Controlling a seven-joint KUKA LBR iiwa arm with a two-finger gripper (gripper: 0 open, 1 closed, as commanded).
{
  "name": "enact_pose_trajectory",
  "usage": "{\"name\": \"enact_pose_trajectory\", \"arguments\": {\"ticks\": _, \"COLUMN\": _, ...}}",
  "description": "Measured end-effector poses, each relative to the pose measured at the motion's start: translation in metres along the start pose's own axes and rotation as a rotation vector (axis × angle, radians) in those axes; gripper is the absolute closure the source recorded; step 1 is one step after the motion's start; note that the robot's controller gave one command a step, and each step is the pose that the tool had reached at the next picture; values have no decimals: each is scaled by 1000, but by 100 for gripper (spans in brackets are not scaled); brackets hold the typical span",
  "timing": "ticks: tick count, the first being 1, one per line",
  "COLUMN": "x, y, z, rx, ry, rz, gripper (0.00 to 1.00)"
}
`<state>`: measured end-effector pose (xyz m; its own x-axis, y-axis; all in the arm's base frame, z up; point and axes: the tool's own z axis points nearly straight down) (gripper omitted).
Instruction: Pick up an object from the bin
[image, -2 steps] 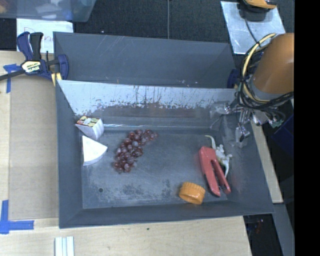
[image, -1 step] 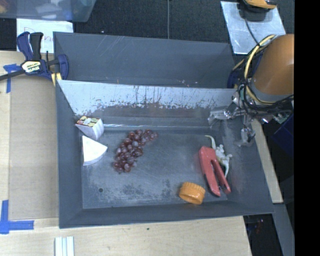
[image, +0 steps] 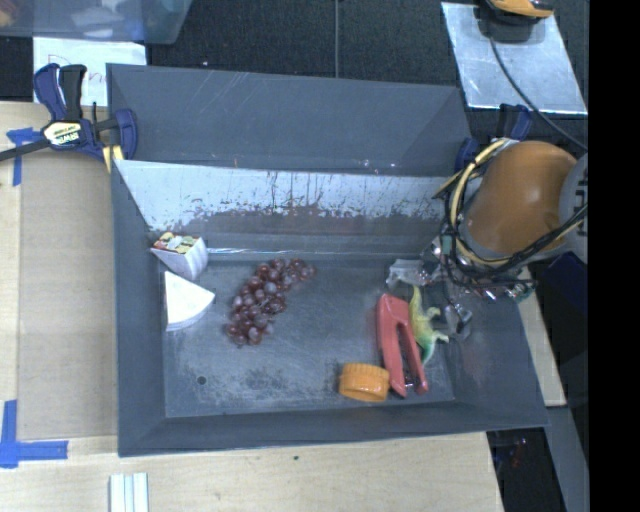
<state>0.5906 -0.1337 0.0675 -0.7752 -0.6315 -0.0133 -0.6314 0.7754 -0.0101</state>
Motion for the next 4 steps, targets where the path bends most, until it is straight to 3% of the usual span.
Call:
{"name": "enact_pose_trajectory", "arguments": {"ticks": 1, "x": -2, "y": 11, "z": -3, "rx": 10, "ry": -1, "rz": -292, "gripper": 100}}
{"name": "enact_pose_trajectory", "arguments": {"ticks": 2, "x": -2, "y": 11, "z": -3, "rx": 10, "ry": -1, "rz": -293, "gripper": 100}}
{"name": "enact_pose_trajectory", "arguments": {"ticks": 3, "x": -1, "y": 14, "z": -28, "rx": 1, "ry": 3, "rz": -292, "gripper": 100}}
{"name": "enact_pose_trajectory", "arguments": {"ticks": 4, "x": -4, "y": 11, "z": -78, "rx": 12, "ry": -4, "rz": -291, "gripper": 100}}
